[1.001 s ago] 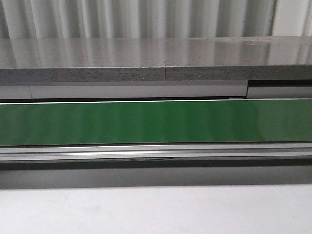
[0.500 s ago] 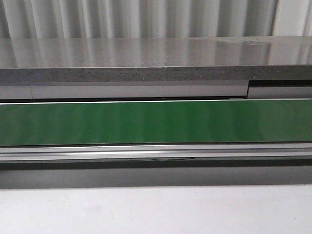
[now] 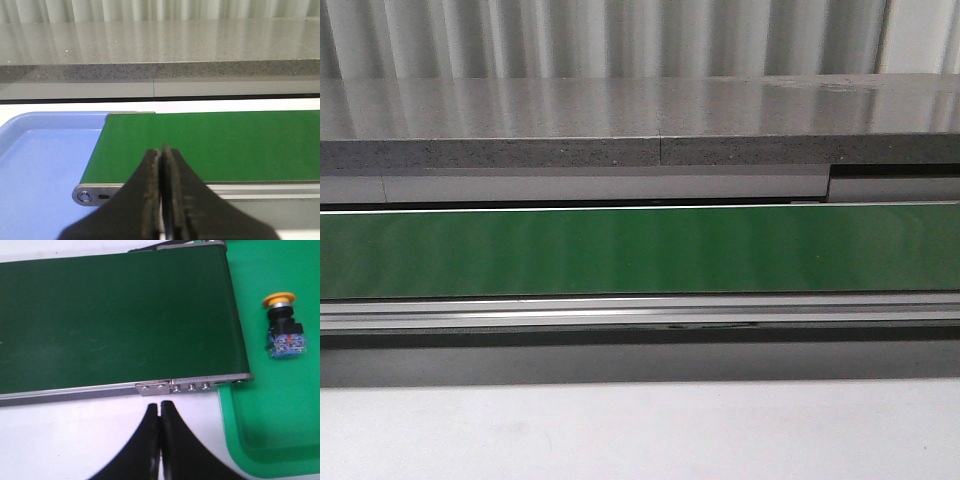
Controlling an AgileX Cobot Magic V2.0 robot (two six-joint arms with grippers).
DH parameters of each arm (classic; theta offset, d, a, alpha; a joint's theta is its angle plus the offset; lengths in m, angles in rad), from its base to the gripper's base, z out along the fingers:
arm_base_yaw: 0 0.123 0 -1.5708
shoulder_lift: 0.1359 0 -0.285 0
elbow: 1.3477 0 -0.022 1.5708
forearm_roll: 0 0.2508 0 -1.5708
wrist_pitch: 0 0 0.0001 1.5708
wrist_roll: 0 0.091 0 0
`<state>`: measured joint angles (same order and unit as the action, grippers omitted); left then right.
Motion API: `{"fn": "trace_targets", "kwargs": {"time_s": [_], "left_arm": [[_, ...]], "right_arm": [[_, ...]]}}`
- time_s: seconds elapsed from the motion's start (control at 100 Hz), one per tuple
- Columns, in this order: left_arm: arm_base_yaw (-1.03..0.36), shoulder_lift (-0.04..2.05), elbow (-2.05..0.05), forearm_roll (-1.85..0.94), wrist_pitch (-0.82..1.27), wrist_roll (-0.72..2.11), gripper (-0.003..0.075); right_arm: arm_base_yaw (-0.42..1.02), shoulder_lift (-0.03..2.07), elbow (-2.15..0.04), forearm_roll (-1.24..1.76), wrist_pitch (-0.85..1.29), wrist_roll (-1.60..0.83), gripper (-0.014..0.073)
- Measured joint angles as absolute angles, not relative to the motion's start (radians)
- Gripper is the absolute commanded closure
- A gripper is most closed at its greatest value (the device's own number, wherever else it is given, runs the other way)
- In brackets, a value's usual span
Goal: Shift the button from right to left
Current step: 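Move the open right gripper down over the yellow push-button in the green tray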
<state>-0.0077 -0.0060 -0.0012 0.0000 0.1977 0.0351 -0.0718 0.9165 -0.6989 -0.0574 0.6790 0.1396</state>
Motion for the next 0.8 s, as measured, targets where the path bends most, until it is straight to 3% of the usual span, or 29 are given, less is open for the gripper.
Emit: {"fn": "trace_targets", "kwargs": {"time_s": [0.09,0.21,0.26,0.48,0.8], "left_arm": [[-0.008,-0.006,-0.001,0.000,0.198,0.035,0.0740],[-0.008,-0.006,-0.001,0.000,0.198,0.035,0.0740],[-0.008,-0.006,-0.001,0.000,0.198,0.035,0.0740],[-0.008,-0.006,-0.001,0.000,0.198,0.035,0.0740],[-0.008,-0.006,-0.001,0.000,0.198,0.035,0.0740]], "right_arm": [[-0.072,1.015,-0.775,-0.057,0.717,0.140,0.0412],[-0.072,1.135,-0.867,-0.045,0.763,0.140,0.0079],[-0.072,1.182,-0.899,-0.036,0.774,0.140,0.0014],[-0.109,1.338,-1.004,-0.017,0.791,0.151,0.0063],[-0.328,1.486,-1.101,-0.015,0.832,0.160,0.0065]]}}
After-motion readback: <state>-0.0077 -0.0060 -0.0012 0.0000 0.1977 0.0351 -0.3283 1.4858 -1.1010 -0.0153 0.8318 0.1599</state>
